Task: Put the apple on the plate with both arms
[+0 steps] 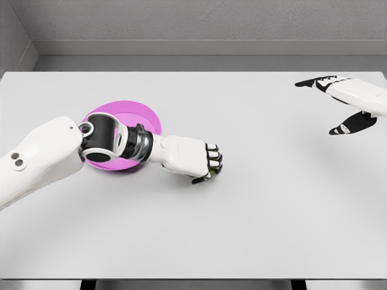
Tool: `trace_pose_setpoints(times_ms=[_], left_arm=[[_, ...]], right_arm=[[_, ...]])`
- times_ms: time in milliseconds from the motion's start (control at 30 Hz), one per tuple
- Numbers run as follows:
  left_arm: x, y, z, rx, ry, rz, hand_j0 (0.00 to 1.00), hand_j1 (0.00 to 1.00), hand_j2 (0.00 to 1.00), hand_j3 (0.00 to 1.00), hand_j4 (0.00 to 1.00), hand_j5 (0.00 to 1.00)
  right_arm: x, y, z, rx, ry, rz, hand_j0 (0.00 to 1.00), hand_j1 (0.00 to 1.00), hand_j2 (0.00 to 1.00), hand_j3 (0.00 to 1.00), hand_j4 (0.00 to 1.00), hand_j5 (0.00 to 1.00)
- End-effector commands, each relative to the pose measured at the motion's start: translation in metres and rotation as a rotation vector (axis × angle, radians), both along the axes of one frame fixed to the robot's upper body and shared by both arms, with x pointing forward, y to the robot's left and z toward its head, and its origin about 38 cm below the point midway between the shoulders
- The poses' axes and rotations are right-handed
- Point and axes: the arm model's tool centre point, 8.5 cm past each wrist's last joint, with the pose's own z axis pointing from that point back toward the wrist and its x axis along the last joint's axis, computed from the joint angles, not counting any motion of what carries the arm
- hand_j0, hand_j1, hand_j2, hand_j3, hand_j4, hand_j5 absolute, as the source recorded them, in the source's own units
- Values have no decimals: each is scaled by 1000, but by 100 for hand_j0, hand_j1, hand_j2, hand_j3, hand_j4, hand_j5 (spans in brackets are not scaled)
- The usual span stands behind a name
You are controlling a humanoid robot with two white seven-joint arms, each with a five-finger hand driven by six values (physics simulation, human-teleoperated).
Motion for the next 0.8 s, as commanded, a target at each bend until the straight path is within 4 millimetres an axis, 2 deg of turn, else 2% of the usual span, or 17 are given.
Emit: trace_pose_setpoints(times_ms=[0, 100, 167, 300, 433, 500, 600, 667, 767], left_arm=[[3, 4, 9, -29, -1, 16, 26, 26, 26, 26, 26, 26], [11, 21, 29, -48, -39, 51, 26, 26, 26, 26, 26, 26], [16, 34, 35, -48, -46, 81, 26, 26, 26, 26, 26, 26], [27, 81, 45, -26, -71, 181, 27, 27, 27, 27, 27, 27], [35, 113, 52, -4, -90, 253, 28, 28, 28, 28, 28, 28], [42, 122, 50, 1, -83, 290, 28, 28, 28, 28, 28, 28], [63, 146, 35, 22, -47, 392, 29, 29, 29, 29, 29, 29], [68, 149, 28, 29, -32, 416, 30, 30, 30, 30, 30, 30], [65, 151, 16, 36, -6, 425, 31, 31, 31, 31, 31, 31]], right_arm=[[0, 0, 0, 3, 2, 0, 100, 100, 100, 100, 100, 100], [0, 0, 0, 3, 2, 0, 100, 100, 100, 100, 100, 100], [0, 0, 0, 1, 0, -1, 100, 100, 100, 100, 100, 100], [0, 0, 0, 1, 2, -1, 100, 100, 100, 100, 100, 100], [0, 0, 0, 1, 0, -1, 100, 100, 100, 100, 100, 100], [0, 0, 0, 3, 1, 0, 100, 100, 100, 100, 100, 100], [0, 0, 0, 1, 0, -1, 100, 100, 100, 100, 100, 100], [0, 0, 0, 2, 1, 0, 100, 100, 100, 100, 100, 100], [0, 0, 0, 1, 0, -1, 100, 100, 100, 100, 100, 100]])
